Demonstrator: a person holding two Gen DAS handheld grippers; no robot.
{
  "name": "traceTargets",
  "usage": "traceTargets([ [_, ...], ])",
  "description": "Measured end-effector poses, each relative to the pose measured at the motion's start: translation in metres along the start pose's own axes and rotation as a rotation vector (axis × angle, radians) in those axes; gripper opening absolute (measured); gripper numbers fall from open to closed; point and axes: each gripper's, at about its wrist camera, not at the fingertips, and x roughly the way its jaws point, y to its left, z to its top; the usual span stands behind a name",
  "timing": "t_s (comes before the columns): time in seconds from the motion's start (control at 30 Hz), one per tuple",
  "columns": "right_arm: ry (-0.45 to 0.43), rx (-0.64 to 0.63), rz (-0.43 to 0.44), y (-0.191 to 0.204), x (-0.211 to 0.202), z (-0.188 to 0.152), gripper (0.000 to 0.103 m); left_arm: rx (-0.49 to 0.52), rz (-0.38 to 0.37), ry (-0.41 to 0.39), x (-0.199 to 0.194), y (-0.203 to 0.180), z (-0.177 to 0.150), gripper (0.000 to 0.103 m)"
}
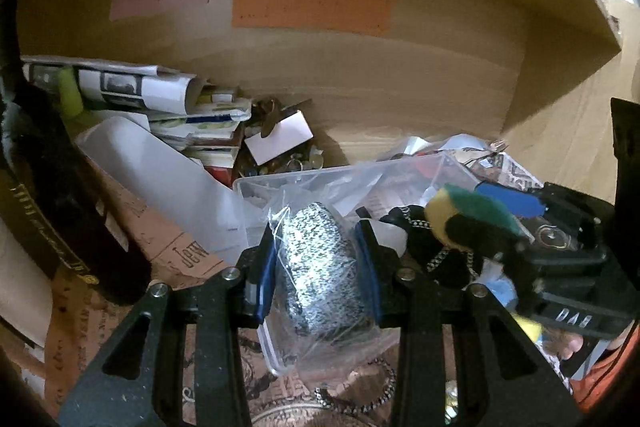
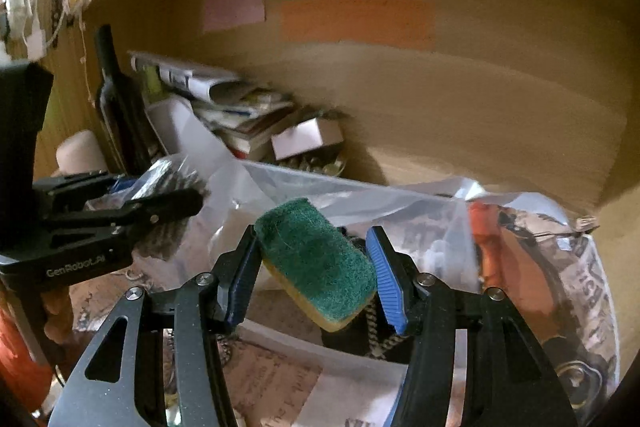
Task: Organize soft objects
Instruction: 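Carry the steel wool with the left tool while the right tool carries the sponge to the box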
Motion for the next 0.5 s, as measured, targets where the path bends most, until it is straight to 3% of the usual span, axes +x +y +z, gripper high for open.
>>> traceTargets([
  [0.3, 0.110, -0.040, 0.002, 0.002, 0.032, -0.008, 0.052, -0.008, -0.018, 0.072, 0.027, 0.003, -0.004, 0.037],
  [0.5, 0.134, -0.044, 0.011, 0.003, 0.033, -0.010, 0.055, -0.032, -0.037, 0.077, 0.021, 0.007, -0.005, 0.055],
])
